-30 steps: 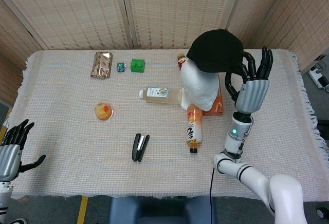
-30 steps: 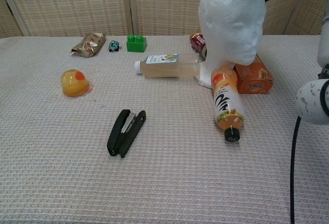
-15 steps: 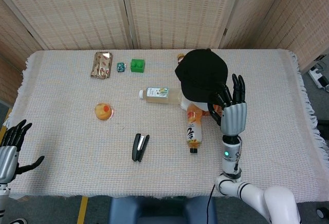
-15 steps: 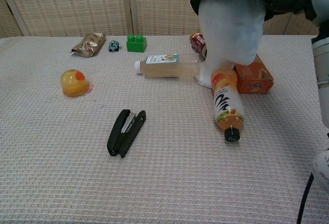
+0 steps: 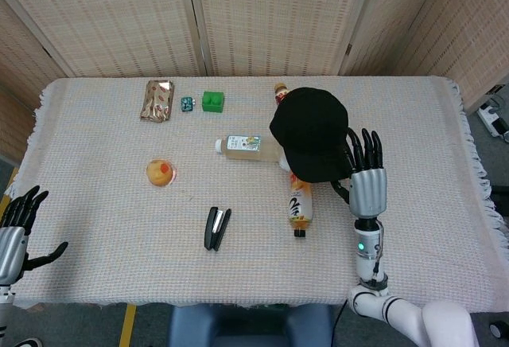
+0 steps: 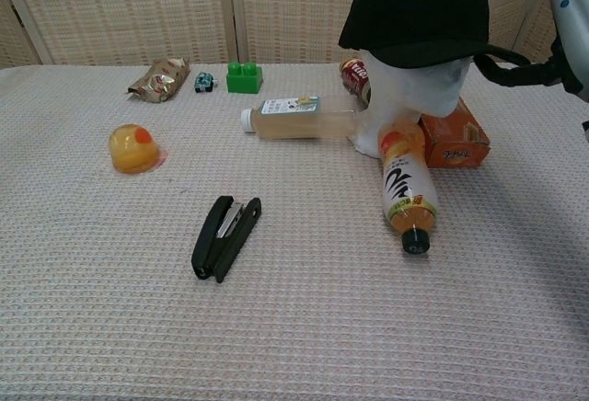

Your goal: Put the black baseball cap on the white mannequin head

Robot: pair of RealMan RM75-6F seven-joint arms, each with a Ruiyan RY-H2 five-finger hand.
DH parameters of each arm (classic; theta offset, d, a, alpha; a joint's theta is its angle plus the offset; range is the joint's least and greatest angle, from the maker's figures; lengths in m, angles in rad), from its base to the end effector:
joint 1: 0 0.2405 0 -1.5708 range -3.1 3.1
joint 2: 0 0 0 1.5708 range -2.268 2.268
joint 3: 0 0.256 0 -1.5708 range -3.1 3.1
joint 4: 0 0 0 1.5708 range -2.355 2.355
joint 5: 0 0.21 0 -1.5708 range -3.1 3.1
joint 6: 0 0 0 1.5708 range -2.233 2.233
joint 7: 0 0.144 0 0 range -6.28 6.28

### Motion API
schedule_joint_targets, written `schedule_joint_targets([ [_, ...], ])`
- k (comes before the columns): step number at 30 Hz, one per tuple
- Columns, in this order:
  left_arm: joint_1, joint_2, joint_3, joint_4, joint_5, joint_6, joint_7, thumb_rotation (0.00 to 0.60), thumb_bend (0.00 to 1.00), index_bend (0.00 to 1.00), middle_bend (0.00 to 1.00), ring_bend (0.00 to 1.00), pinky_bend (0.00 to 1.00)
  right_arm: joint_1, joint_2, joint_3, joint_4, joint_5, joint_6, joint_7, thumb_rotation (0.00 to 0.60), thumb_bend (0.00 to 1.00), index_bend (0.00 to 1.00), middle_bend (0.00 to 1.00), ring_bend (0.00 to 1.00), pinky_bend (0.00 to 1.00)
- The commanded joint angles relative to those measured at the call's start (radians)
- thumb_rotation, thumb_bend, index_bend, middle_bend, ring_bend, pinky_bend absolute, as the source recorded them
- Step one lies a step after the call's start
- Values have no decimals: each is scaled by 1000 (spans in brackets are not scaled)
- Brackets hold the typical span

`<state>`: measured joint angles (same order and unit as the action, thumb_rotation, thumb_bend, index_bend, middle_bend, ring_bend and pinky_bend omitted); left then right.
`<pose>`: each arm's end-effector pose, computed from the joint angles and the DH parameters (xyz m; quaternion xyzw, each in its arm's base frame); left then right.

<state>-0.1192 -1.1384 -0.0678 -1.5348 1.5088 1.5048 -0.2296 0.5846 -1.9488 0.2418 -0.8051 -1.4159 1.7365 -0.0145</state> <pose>-0.3140 0.1967 0.1652 -0.5596 -0.4143 -0.4623 0.5491 -0.1945 -0.3263 0.0163 0.4966 -0.2071 0.6046 0.5874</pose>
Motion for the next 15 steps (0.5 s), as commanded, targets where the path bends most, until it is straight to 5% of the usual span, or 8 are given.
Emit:
schedule_joint_targets([
  [1, 0, -1, 1, 0, 2, 1, 3, 600, 244, 0, 0, 0, 81, -94, 153, -76, -208, -40, 4, -96, 600, 108, 0, 0, 0, 0],
  [11, 4, 5, 17, -17, 43, 18, 17, 600, 244, 0, 0, 0, 79, -324, 580, -246, -772, -22, 7, -329, 600, 102, 0, 0, 0, 0],
  [15, 1, 7, 26, -19, 56, 12, 29, 600, 244, 0, 0, 0, 78, -402, 728, -306, -902, 17, -2, -384, 600, 103, 0, 0, 0, 0],
])
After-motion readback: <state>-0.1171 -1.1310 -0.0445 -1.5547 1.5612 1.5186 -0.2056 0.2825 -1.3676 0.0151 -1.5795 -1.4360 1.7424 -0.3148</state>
